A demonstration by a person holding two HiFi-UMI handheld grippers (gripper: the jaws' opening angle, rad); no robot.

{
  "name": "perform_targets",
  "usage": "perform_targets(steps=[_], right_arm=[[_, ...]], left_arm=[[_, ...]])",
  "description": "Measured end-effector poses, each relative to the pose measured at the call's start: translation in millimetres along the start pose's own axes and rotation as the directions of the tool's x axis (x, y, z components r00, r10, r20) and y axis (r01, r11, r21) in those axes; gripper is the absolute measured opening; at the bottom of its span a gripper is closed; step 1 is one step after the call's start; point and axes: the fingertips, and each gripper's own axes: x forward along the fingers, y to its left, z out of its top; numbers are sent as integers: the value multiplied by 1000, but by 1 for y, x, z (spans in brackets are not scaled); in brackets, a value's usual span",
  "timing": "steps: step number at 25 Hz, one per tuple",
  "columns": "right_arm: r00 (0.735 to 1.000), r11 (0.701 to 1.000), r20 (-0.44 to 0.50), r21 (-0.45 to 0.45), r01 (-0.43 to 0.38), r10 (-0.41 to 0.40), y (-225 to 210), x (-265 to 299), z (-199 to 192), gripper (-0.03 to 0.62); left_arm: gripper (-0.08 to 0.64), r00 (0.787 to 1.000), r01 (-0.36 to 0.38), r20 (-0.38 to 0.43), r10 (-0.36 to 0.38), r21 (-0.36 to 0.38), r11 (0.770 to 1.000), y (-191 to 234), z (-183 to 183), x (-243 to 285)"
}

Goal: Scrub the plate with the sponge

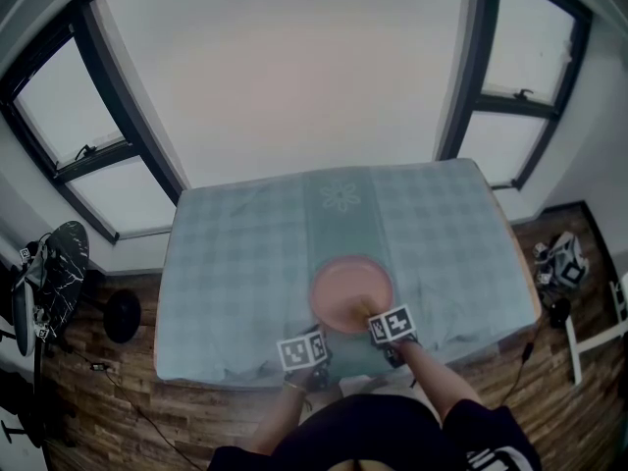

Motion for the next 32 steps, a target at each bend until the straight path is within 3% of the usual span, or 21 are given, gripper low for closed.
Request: perform_targets(steps=[5,9,19,26,32], right_arm=[[1000,1000,16,11,-14,14,13,0,-2,35],[995,998,98,57,-19,13,22,-10,5,35],[945,992,326,128,-15,-27,48,-48,16,35],[921,987,389,154,-40,-23,68,-70,3,35],[916,983,401,177,-51,-24,81,-81,-15,35]], left_arm=[[8,1000,2,-5,-2,-1,1000,5,-10,-7],[8,1000,5,-6,-5,3,1000,7,-16,-14],[8,1000,23,-18,-22,19,1000,9,-36,-24],[8,999,36,-30,-36,23,999,6,-52,-33],[8,999,38,-35,-37,22,999,7,-70,-44]])
